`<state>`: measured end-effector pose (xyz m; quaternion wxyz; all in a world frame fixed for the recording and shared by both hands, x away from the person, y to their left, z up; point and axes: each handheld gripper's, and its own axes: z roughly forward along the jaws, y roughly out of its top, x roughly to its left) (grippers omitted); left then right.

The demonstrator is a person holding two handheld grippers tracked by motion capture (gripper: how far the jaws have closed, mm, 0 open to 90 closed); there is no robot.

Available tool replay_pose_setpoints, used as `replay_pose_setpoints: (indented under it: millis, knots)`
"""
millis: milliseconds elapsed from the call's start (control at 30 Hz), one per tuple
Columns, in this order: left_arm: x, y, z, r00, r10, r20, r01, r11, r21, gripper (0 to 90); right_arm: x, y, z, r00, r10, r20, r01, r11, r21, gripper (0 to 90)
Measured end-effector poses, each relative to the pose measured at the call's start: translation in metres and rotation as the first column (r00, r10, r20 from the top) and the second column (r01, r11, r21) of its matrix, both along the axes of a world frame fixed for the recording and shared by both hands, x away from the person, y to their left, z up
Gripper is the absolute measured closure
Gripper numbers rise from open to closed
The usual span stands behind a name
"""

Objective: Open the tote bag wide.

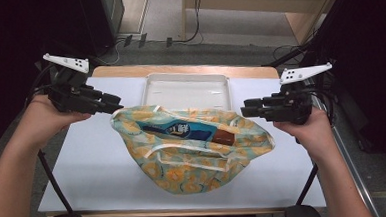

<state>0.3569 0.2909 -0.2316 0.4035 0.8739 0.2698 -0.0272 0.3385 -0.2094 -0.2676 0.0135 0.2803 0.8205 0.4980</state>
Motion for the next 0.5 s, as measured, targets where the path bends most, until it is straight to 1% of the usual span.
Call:
replay_pose_setpoints:
  millis: [100,133,200,233,267,300,367,433,500]
  knots:
    - [-0.003,-0.003,0.013,0.9999,-0.004,0.015,0.004,0.9999,0.015,55.4,-0.006,0.002,0.005,1.0000,-0.002,0.006,0.002,1.000,-0.003,65.7]
    - [-0.004,-0.004,0.018,0.9997,-0.005,0.023,0.005,0.9999,0.013,55.0,-0.008,0.002,0.007,0.9999,0.001,0.011,-0.001,1.000,-0.001,65.4]
    - [-0.006,-0.006,0.024,0.9996,-0.017,0.025,0.016,0.9998,0.009,54.2,-0.012,0.004,0.010,0.9998,0.008,0.018,-0.008,1.000,-0.006,64.7]
    - [-0.006,-0.006,0.024,0.9996,-0.017,0.025,0.016,0.9998,0.009,54.0,-0.016,0.005,0.012,0.9997,0.011,0.023,-0.011,1.000,-0.014,64.5]
    - [-0.010,-0.008,0.028,0.9989,-0.032,0.034,0.032,0.9995,-0.003,54.0,-0.018,0.007,0.013,0.9994,0.018,0.028,-0.017,1.000,-0.020,64.0]
    - [-0.012,-0.011,0.029,0.9982,-0.050,0.032,0.050,0.9987,-0.006,53.9,-0.020,0.008,0.013,0.9991,0.024,0.033,-0.023,0.999,-0.024,63.7]
    - [-0.016,-0.017,0.028,0.9974,-0.062,0.036,0.061,0.9980,0.019,52.3,-0.026,0.012,0.014,0.9985,0.034,0.043,-0.033,0.999,-0.033,61.8]
    - [-0.018,-0.023,0.025,0.9966,-0.069,0.045,0.066,0.9962,0.057,49.1,-0.030,0.015,0.014,0.9982,0.037,0.047,-0.035,0.998,-0.045,59.9]
    - [-0.019,-0.027,0.020,0.9963,-0.072,0.048,0.068,0.9949,0.075,46.3,-0.034,0.017,0.012,0.9975,0.046,0.054,-0.044,0.998,-0.054,55.9]
